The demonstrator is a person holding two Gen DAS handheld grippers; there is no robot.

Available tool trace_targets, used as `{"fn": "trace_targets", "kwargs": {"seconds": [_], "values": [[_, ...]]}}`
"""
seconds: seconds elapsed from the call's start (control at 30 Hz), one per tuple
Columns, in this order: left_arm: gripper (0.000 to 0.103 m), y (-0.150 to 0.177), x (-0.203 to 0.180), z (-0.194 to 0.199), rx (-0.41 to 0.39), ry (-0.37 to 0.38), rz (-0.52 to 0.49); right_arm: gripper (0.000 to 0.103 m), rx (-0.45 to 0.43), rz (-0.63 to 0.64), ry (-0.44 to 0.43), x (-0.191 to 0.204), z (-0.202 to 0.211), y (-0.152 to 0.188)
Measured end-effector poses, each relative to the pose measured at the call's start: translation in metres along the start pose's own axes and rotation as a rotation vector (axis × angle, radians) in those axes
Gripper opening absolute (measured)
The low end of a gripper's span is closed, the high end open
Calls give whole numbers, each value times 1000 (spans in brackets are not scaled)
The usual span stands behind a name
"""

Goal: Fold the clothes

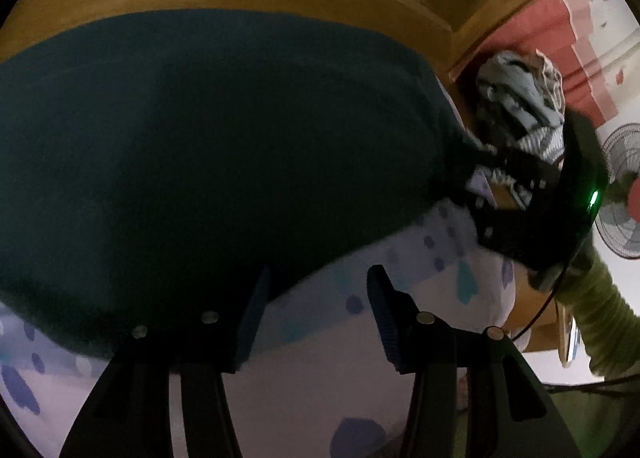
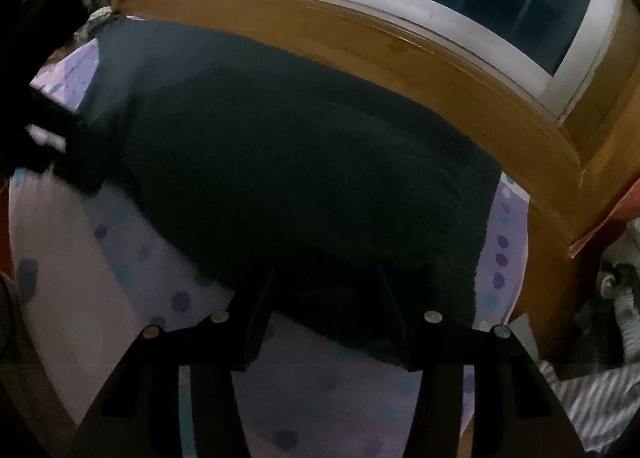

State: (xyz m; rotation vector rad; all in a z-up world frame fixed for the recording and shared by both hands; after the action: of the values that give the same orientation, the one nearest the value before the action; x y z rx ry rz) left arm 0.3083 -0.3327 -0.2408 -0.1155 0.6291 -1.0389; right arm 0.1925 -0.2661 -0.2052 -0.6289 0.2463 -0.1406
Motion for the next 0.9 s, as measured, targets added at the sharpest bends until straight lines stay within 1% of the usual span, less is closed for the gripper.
{"fn": "trace_targets", "kwargs": {"seconds": [0.03, 0.1, 0.17, 0.23, 0.33, 0.37, 0.43, 0.5, 0.57, 0.63, 0.7, 0.77, 0.83, 0.9], "values": [[50, 0, -2, 3, -7, 0, -2, 50, -13, -15, 0, -1, 1, -4], [50, -3, -4, 10, -37, -14, -8, 50, -74, -43, -22, 6, 16, -18], [50, -5, 3, 17, -64, -52, -6, 50, -99, -60, -69, 20, 8, -35], [50, -4, 14, 20, -78, -97, 6, 50, -119, -57, -143, 42, 7, -44], [50, 6, 38, 18, -54, -163, 43, 50, -140, -35, -238, 84, 5, -54], [50, 10, 42, 17, -45, -158, 55, 50, -145, -26, -249, 93, 2, -56], [50, 14, 43, 19, -55, -136, 81, 50, -158, -20, -279, 116, -6, -62], [50, 18, 44, 22, -49, -124, 111, 50, -127, -30, -303, 132, -18, -61], [50, 23, 43, 24, -51, -123, 108, 50, -81, -4, -297, 139, -31, -50], [50, 30, 41, 27, -46, -120, 107, 50, -105, 47, -286, 140, -29, -43], [50, 34, 44, 32, -33, -119, 107, 50, -94, 83, -277, 143, -23, -37], [50, 35, 37, 36, -17, -87, 123, 50, -74, 112, -272, 144, -20, -33], [50, 30, 34, 51, -50, -55, 103, 50, -52, 129, -273, 139, -24, -36], [50, 16, 29, 63, -104, -46, 53, 49, -42, 82, -308, 135, -17, -47]]}}
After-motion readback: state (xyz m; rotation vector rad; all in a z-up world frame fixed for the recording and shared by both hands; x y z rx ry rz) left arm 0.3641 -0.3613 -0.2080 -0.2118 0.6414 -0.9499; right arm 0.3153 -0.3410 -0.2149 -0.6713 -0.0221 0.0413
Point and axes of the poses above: each gripper's, at about its wrist camera, not at the fingertips, and z roughly against the way its jaws point, x to its left, y to its underside, the point moved 9 cm from there along -z, roughly the way its jaws point, and after that the axes turned 4 degrees about -x, right-handed, at the moved point
